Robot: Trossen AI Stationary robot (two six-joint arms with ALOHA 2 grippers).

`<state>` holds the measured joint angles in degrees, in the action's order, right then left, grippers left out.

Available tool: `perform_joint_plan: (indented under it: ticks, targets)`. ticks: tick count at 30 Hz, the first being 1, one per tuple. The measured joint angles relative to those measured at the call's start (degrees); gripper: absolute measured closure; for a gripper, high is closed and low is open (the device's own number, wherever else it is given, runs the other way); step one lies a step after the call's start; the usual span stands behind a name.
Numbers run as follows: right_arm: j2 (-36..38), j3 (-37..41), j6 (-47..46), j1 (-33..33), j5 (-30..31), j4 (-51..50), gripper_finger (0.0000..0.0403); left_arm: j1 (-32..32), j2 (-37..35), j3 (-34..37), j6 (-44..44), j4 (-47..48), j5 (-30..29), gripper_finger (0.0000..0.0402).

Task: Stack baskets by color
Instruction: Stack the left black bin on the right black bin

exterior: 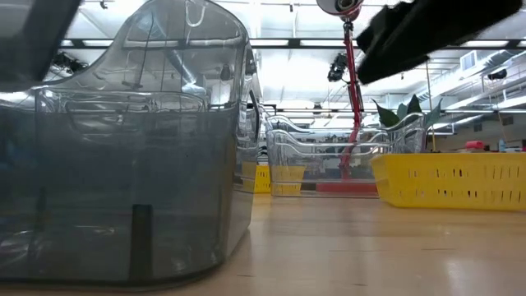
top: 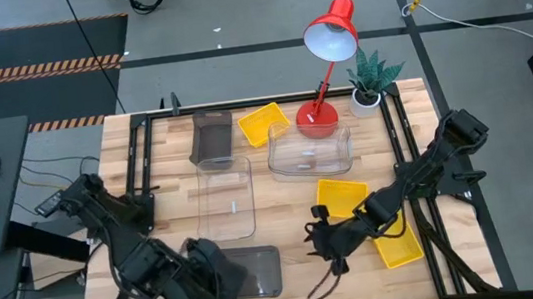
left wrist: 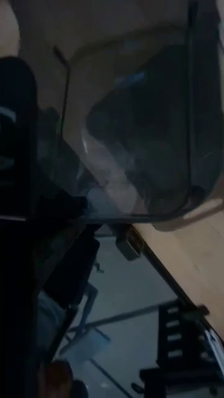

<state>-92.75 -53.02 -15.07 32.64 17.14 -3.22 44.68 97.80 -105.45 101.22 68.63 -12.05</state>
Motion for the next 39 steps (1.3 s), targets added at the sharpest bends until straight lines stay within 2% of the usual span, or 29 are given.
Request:
perform_joint_plan:
  ticks: [6, 9, 14, 18, 23, 29, 39]
  targets:
    - [0.0, 4.5, 2.6, 1.1, -0.5, 9.8, 0.0241, -1.7, 0.0, 0.0, -4.9, -6.1, -0.4, 0.0395]
    - [0.0, 5.4, 4.0, 1.2, -0.7, 13.0, 0.0241, -2.2, 0.0, -0.8, -9.2, -9.9, -3.8, 0.0395]
    - [0.0, 5.9, 5.3, 1.3, -0.8, 12.2, 0.0241, -3.7, 0.4, -0.9, -10.4, -12.4, -6.0, 0.0395]
    - [0.0, 5.9, 6.3, 1.3, 0.0, 10.4, 0.0241, -4.1, 1.5, -0.9, -7.3, -13.2, -6.2, 0.0395]
    - [0.0, 5.9, 7.1, 0.8, 1.3, 6.5, 0.0241, -4.6, 3.6, -0.9, -1.8, -16.0, -5.2, 0.0395]
    - [0.0, 5.8, 7.9, 0.2, 1.2, 5.5, 0.0241, -5.2, 6.7, -0.9, 1.6, -14.7, -0.4, 0.0395]
    - [4.7, 5.8, 8.6, 0.2, 1.0, 3.1, 0.0241, -7.0, 9.8, -0.9, 2.8, -13.6, 3.9, 0.0395]
